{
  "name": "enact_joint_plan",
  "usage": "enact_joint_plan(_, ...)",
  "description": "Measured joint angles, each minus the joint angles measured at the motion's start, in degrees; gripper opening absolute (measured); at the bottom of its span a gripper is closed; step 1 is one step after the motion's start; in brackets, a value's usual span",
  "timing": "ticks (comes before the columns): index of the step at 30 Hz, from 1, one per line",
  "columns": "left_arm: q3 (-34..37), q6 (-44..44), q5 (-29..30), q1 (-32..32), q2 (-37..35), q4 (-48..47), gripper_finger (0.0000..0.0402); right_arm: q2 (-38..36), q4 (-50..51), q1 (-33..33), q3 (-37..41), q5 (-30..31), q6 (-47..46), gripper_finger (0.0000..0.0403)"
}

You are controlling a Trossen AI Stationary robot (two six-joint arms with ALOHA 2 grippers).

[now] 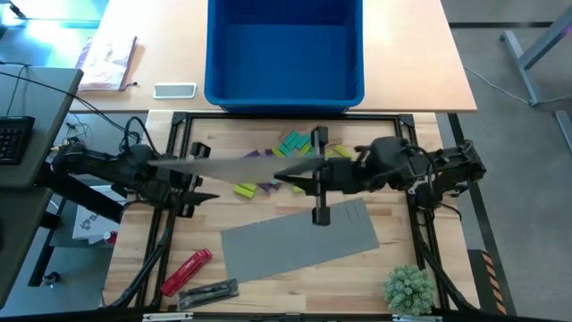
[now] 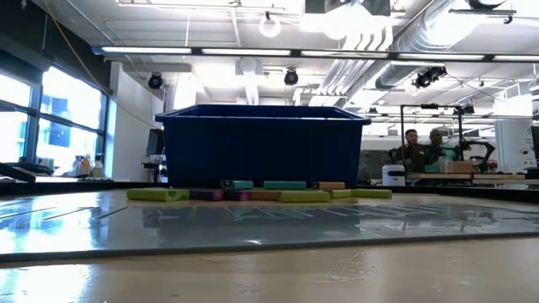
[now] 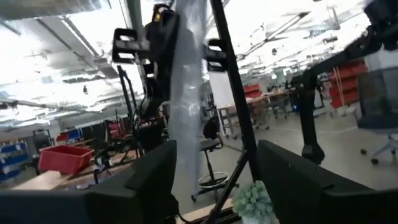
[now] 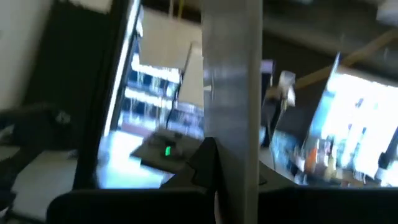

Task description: Sort blocks

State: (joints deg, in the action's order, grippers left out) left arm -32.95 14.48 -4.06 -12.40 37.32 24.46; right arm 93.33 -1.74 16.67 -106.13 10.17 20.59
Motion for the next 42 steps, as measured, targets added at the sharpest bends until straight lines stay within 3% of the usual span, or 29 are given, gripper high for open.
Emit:
enact_joint_plan(6,0.0,2.9,-0.4,0.0,4.1,10.8,0.021,1.6,-14.9,-0.4,0.0,-7.4,5.2,0.0)
enact_joint_plan(10,0.0,5.2,-0.3,0.0,9.1,21.1,0.021,3.7,-22.6,-1.2,0.0,-8.3,7.8,0.0)
enact_joint_plan(19,-0.2,5.1,1.6,1.8,20.3,45.4,0.021,9.3,-33.7,-4.2,0.0,-13.9,4.1,0.0)
enact_joint_plan(24,-2.4,2.7,-2.0,3.1,24.3,45.8,0.021,11.8,-39.9,-6.0,0.0,-14.7,1.1,0.0)
enact_joint_plan(34,-5.9,5.1,-1.6,3.1,26.5,46.0,0.0202,14.6,-42.3,-7.8,0.0,-14.6,-3.8,0.0)
enact_joint_plan(42,-7.8,5.2,-1.0,3.1,26.6,43.9,0.0101,14.7,-42.3,-8.1,0.0,-14.3,-3.7,0.0)
